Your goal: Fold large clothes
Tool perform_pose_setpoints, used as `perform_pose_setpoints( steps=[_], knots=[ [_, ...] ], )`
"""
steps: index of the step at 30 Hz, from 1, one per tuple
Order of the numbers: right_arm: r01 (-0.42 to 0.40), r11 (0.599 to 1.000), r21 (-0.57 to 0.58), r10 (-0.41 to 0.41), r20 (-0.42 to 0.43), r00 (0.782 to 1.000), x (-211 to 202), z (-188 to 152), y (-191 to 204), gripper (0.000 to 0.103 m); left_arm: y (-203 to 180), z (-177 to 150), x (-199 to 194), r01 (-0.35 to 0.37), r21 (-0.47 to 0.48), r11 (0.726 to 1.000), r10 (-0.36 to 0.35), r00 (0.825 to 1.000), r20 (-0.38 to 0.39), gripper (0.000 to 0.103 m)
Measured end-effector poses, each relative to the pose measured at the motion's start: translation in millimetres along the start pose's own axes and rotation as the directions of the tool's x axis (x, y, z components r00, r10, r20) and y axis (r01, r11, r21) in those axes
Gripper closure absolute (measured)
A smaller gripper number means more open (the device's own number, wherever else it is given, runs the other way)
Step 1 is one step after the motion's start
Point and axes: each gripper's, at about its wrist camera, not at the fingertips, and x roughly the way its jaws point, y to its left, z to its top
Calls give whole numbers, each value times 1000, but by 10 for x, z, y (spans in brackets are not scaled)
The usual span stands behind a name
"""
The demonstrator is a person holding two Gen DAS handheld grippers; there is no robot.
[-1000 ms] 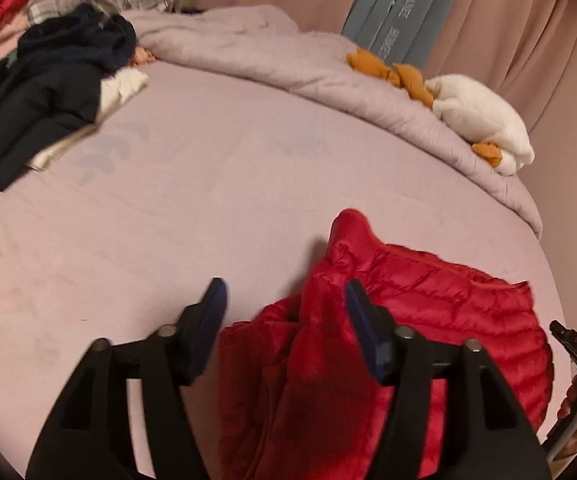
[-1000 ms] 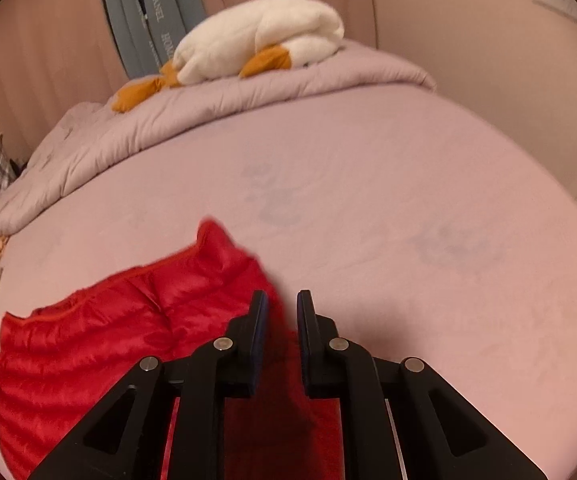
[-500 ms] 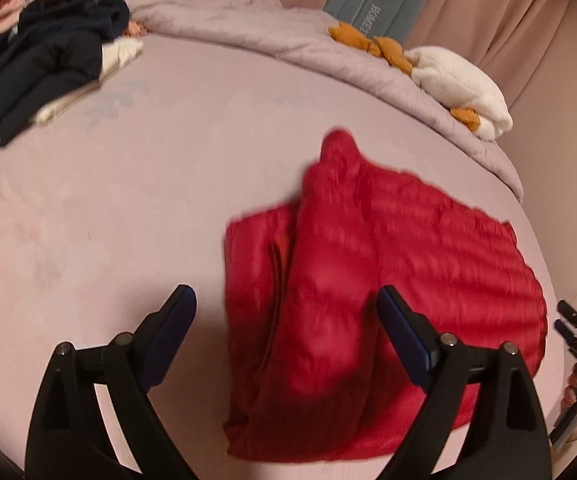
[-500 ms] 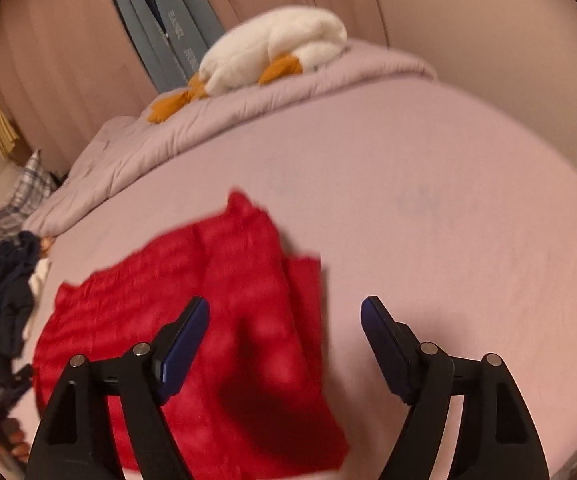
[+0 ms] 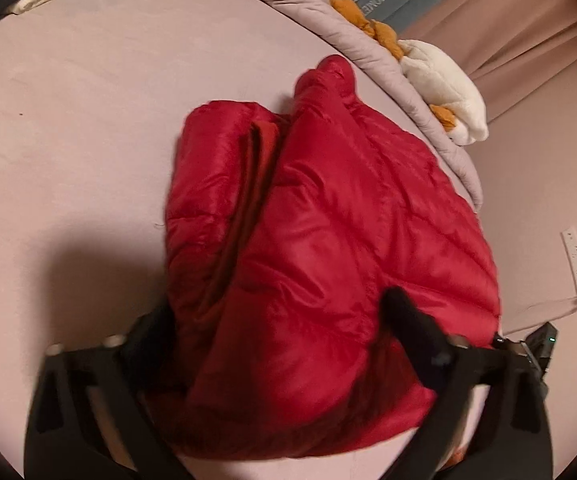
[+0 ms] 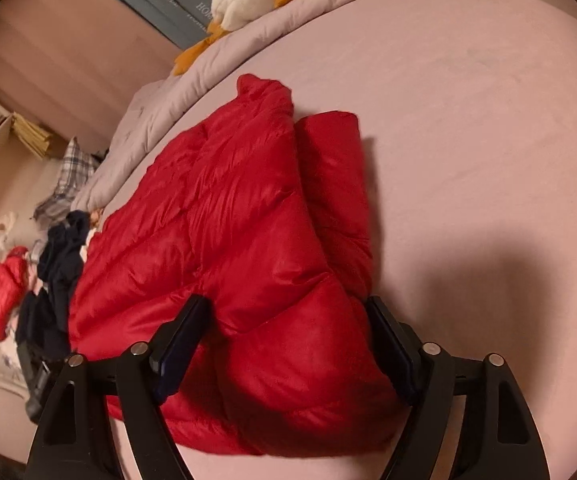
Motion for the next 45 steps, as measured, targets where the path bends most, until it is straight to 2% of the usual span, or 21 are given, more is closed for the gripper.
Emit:
perform_pose_setpoints(
  steps=[1, 2, 3, 4, 6, 8, 12, 17, 19, 23, 25, 28, 30, 32, 33, 35, 38, 39, 41, 43, 45],
  knots=[
    [-1, 1000, -2, 1, 1, 1000, 7, -7, 15, 27, -26, -19, -23, 29, -4, 1000, -29, 1000, -4, 37],
    [-13, 1000, -3, 13, 0, 1000, -1, -22, 46, 39, -53, -38, -55, 46, -3, 999, -46, 999, -2, 43],
    [-27, 1000, -15, 27, -1, 1000, -52, -40, 75, 55, -86, -54, -103, 54, 2, 999, -54, 999, 5, 56],
    [-26, 999, -28, 27, 6, 1000, -99, -50, 115, 62, -137, -77, -165, 64, 12, 998, -64, 998, 15, 66],
    [4, 999, -48, -4, 11, 1000, -226, -79, 222, 77, -216, -109, -286, 78, 31, 996, -79, 997, 26, 71],
    [50, 996, -71, -49, 21, 999, -343, -101, 341, 80, -295, -157, -439, 75, 56, 996, -77, 997, 28, 72],
    [36, 996, -87, -32, 49, 998, -667, -219, 462, 80, -322, -281, -736, 69, 64, 996, -69, 998, 8, 73],
    [23, 998, -66, -22, 7, 1000, -812, -409, 379, 80, -266, -467, -884, 24, 59, 998, -22, 999, -45, 68],
    [61, 996, -65, -61, 1, 998, -763, -460, 334, 78, -264, -521, -844, -22, 86, 996, 26, 999, -43, 62],
    [160, 986, -48, -160, 2, 987, -571, -443, 249, 65, -207, -563, -709, -88, 114, 990, 91, 996, -20, 50],
    [206, 976, -72, -205, 23, 978, -553, -468, 266, 58, -193, -600, -659, -150, 152, 977, 152, 988, 0, 42],
    [253, 962, -99, -249, 48, 967, -538, -492, 299, 55, -144, -608, -679, -184, 178, 967, 184, 983, 19, 39],
    [276, 956, -96, -272, 53, 961, -571, -479, 276, 48, -109, -565, -703, -202, 171, 964, 201, 979, 24, 39],
    [337, 938, -82, -329, 95, 940, -683, -435, 230, 44, -87, -511, -800, -218, 149, 964, 217, 976, 23, 39],
    [340, 938, -69, -331, 107, 937, -754, -415, 216, 44, -89, -513, -856, -239, 142, 961, 237, 971, 32, 39],
    [339, 939, -49, -332, 121, 936, -859, -355, 178, 44, -139, -446, -1067, -284, 150, 947, 270, 957, 108, 44],
    [379, 923, -66, -364, 169, 916, -954, -282, 257, 47, -261, -408, -1335, -311, 211, 927, 267, 940, 212, 62],
    [386, 919, -79, -366, 193, 910, -980, -242, 316, 52, -296, -394, -1356, -299, 215, 930, 255, 944, 211, 67],
    [367, 925, -102, -339, 215, 916, -991, -183, 417, 59, -440, -299, -1345, -207, 231, 951, 166, 969, 184, 72],
    [305, 942, -141, -270, 221, 937, -958, -96, 546, 69, -609, -244, -1271, -142, 263, 954, 99, 980, 171, 76],
    [252, 949, -191, -213, 206, 955, -878, -50, 696, 79, -880, -190, -1095, -79, 320, 944, 31, 988, 152, 82]
  ],
)
